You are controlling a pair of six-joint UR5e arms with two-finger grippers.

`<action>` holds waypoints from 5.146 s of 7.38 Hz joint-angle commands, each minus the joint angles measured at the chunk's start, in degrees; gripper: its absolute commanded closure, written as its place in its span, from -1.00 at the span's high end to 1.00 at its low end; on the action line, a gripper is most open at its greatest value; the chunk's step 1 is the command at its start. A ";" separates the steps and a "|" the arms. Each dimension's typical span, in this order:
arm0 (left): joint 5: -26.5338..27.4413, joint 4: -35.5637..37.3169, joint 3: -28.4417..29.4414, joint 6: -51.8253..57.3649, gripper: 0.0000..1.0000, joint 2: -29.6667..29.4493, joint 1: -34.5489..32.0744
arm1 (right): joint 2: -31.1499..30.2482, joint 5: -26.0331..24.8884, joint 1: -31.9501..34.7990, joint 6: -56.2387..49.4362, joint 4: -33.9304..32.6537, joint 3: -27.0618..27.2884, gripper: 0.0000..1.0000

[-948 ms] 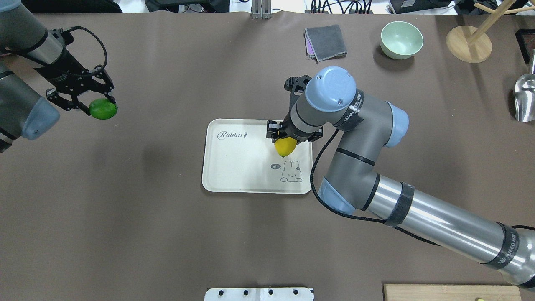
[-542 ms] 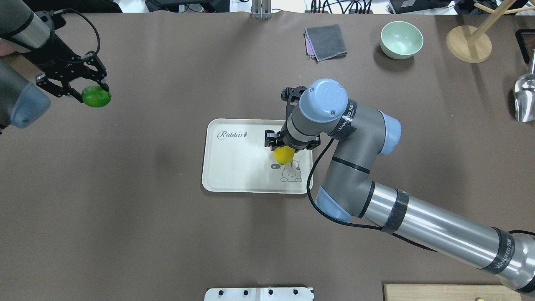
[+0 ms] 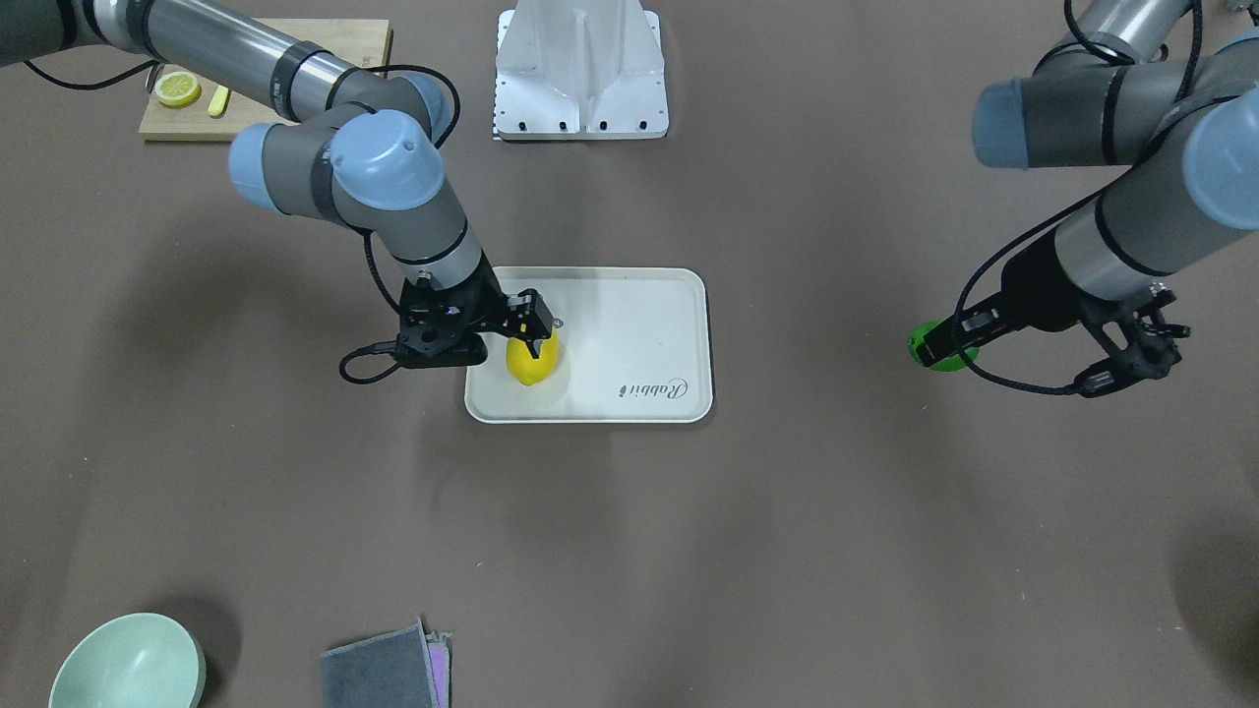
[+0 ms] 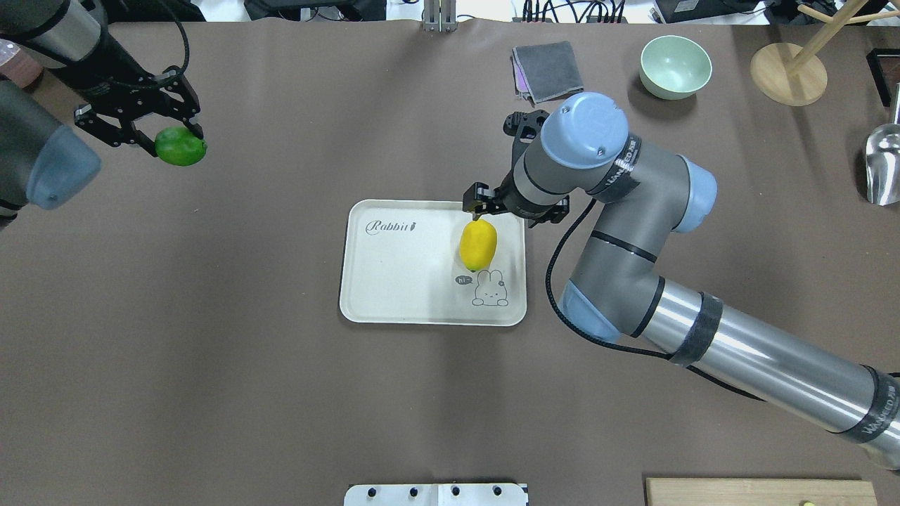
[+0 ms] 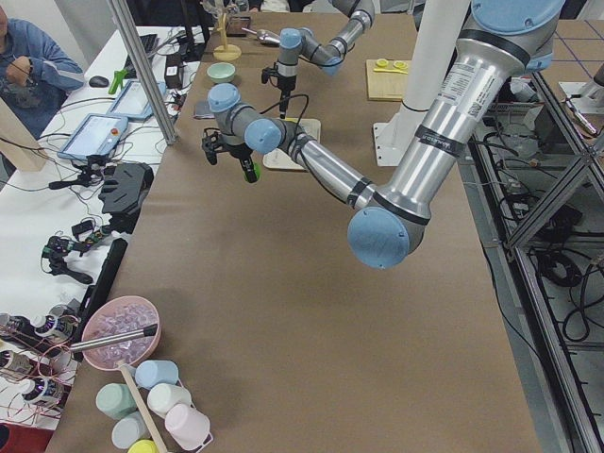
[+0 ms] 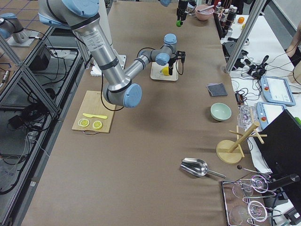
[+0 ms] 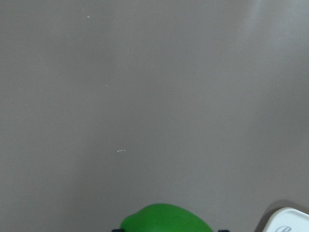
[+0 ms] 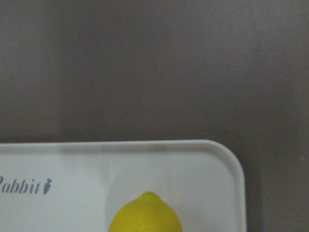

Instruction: Place all lemons on tray

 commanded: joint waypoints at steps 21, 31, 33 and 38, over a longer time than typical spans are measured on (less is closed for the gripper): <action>11.79 -7.69 2.13 -5.76 0.96 -0.12 13.11 | -42.99 17.74 53.40 -63.00 -21.67 17.55 1.00; 3.18 -8.39 7.43 40.26 0.96 28.08 -18.18 | -43.08 17.04 53.49 -62.82 -21.49 17.37 1.00; 3.18 -8.92 7.26 48.83 0.96 31.32 -22.66 | -43.08 17.13 53.57 -62.82 -21.49 17.46 1.00; 1.42 -1.76 7.53 63.79 0.96 36.27 -33.58 | -43.08 17.04 53.49 -62.82 -21.49 17.46 1.00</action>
